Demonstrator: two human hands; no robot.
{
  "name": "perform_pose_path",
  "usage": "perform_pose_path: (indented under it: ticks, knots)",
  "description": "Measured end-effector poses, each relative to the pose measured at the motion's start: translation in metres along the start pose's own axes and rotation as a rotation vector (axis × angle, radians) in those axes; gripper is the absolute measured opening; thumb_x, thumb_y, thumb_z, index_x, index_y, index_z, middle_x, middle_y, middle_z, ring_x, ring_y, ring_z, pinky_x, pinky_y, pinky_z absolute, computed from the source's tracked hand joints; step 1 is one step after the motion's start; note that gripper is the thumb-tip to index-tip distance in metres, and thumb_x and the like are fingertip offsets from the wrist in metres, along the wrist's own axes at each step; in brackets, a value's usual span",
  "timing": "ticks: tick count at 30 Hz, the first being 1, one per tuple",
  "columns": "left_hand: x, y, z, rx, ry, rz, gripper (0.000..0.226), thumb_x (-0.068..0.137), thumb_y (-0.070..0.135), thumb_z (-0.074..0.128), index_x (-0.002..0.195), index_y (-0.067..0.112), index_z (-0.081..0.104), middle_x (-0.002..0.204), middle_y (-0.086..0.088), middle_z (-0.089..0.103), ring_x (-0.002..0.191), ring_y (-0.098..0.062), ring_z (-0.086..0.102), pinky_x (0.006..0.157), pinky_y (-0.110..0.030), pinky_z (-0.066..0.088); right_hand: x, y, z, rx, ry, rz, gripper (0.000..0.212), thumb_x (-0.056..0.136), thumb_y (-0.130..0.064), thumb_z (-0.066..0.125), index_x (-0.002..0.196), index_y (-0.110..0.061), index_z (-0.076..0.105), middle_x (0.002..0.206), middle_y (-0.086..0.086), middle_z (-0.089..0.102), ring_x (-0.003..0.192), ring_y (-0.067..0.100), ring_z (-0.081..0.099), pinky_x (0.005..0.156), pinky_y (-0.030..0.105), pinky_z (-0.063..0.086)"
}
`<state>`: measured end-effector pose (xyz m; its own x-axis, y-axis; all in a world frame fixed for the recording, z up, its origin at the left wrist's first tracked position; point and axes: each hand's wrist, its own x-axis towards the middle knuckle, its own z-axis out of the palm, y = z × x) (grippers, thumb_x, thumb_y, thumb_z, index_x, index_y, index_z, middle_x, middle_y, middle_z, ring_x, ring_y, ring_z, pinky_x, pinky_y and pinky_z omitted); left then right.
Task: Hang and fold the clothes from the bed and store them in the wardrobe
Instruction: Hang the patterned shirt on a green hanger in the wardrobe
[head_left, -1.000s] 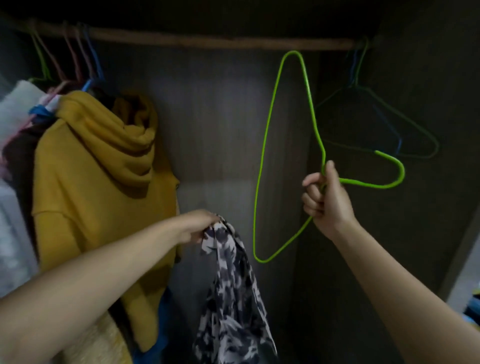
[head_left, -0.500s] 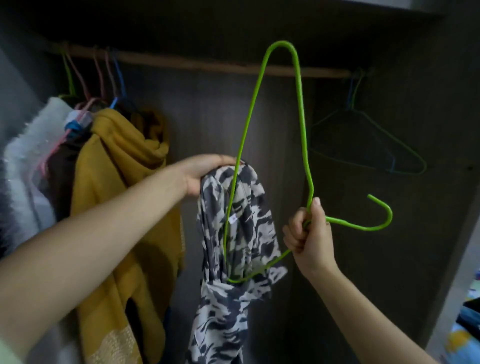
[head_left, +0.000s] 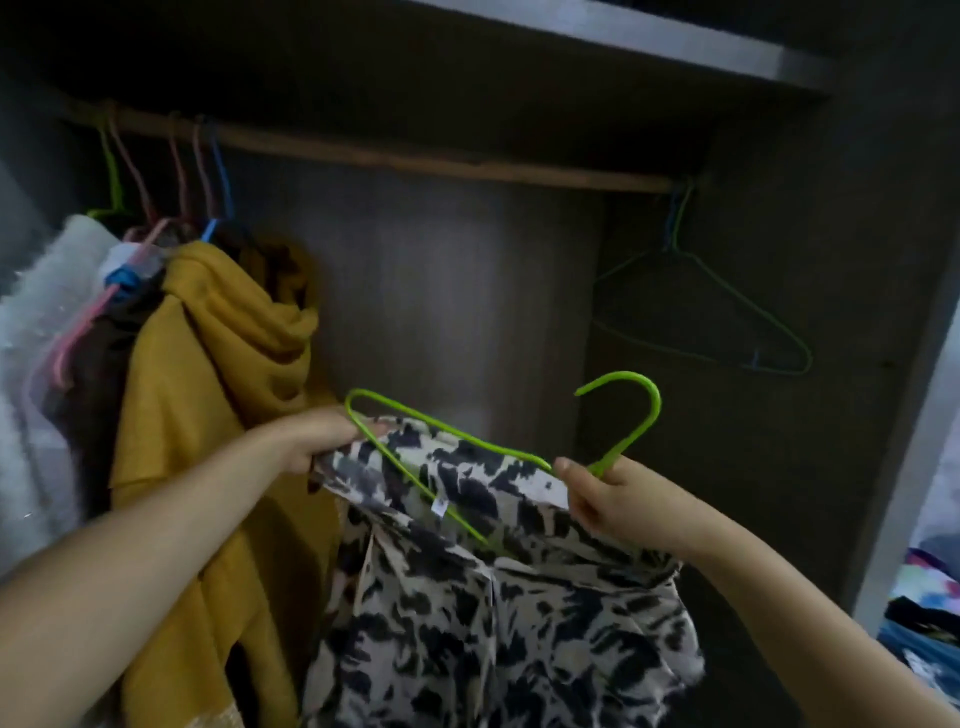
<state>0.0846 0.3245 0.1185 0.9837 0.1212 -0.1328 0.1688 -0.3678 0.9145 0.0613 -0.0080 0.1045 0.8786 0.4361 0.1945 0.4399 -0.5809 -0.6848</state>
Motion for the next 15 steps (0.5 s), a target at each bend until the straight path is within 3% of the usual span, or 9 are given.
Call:
perform_pose_path:
  ticks: [3, 6, 8, 9, 11, 12, 15]
  knots:
    - [0.013, -0.006, 0.018, -0.160, -0.010, -0.012, 0.015, 0.092, 0.017, 0.060, 0.089, 0.004, 0.066, 0.073, -0.018, 0.071, 0.053, -0.025, 0.068, 0.047, -0.031, 0.056, -0.008, -0.006, -0.020, -0.124, -0.079, 0.057, 0.062, 0.096, -0.057, 0.034, 0.049, -0.020, 0.049, 0.049, -0.003, 0.050, 0.044, 0.010, 0.044, 0.047, 0.012, 0.036]
    - [0.019, -0.004, 0.030, -0.263, -0.040, -0.044, 0.017, 0.089, 0.016, 0.064, 0.094, 0.000, 0.067, 0.078, -0.022, 0.071, 0.057, -0.028, 0.069, 0.047, -0.036, 0.057, -0.017, -0.010, -0.039, -0.280, -0.130, 0.072, 0.067, 0.097, -0.060, 0.026, 0.051, -0.019, 0.052, 0.047, -0.006, 0.050, 0.043, 0.006, 0.046, 0.053, 0.006, 0.038]
    - [0.018, -0.001, 0.040, -0.258, -0.050, -0.033, 0.017, 0.087, 0.019, 0.068, 0.093, 0.004, 0.068, 0.082, -0.020, 0.072, 0.066, -0.029, 0.071, 0.058, -0.038, 0.059, -0.022, -0.009, -0.043, -0.386, -0.179, 0.090, 0.068, 0.099, -0.057, 0.026, 0.050, -0.019, 0.054, 0.043, -0.008, 0.050, 0.041, 0.002, 0.046, 0.055, 0.006, 0.038]
    - [0.020, 0.003, 0.049, -0.190, -0.016, 0.024, 0.015, 0.087, 0.020, 0.069, 0.084, 0.005, 0.068, 0.075, -0.016, 0.071, 0.064, -0.027, 0.069, 0.060, -0.033, 0.057, -0.023, -0.008, -0.044, -0.420, -0.200, 0.104, 0.068, 0.099, -0.055, 0.027, 0.050, -0.019, 0.055, 0.041, -0.008, 0.050, 0.040, 0.002, 0.046, 0.054, 0.007, 0.038]
    - [0.022, 0.009, 0.069, 0.097, 0.131, 0.242, 0.035, 0.088, 0.020, 0.068, 0.058, 0.013, 0.052, 0.050, -0.004, 0.051, 0.049, -0.018, 0.050, 0.050, -0.025, 0.033, -0.023, -0.006, -0.044, -0.437, -0.183, 0.107, 0.068, 0.100, -0.053, 0.030, 0.050, -0.018, 0.058, 0.039, -0.007, 0.050, 0.038, 0.003, 0.046, 0.049, 0.008, 0.037]
    - [0.022, 0.013, 0.082, 0.238, 0.174, 0.343, 0.039, 0.089, 0.020, 0.067, 0.055, 0.015, 0.049, 0.047, -0.003, 0.044, 0.049, -0.018, 0.046, 0.050, -0.027, 0.025, -0.021, -0.006, -0.044, -0.406, -0.137, 0.115, 0.067, 0.099, -0.054, 0.033, 0.049, -0.018, 0.059, 0.039, -0.006, 0.050, 0.036, 0.004, 0.046, 0.045, 0.009, 0.036]
    - [0.016, 0.020, 0.117, 0.523, 0.148, 0.521, 0.029, 0.090, 0.024, 0.061, 0.062, 0.018, 0.059, 0.063, -0.006, 0.061, 0.067, -0.022, 0.060, 0.055, -0.029, 0.029, -0.015, -0.008, -0.032, -0.302, -0.096, 0.138, 0.064, 0.096, -0.055, 0.038, 0.052, -0.018, 0.063, 0.041, -0.004, 0.050, 0.033, 0.009, 0.046, 0.038, 0.014, 0.037]
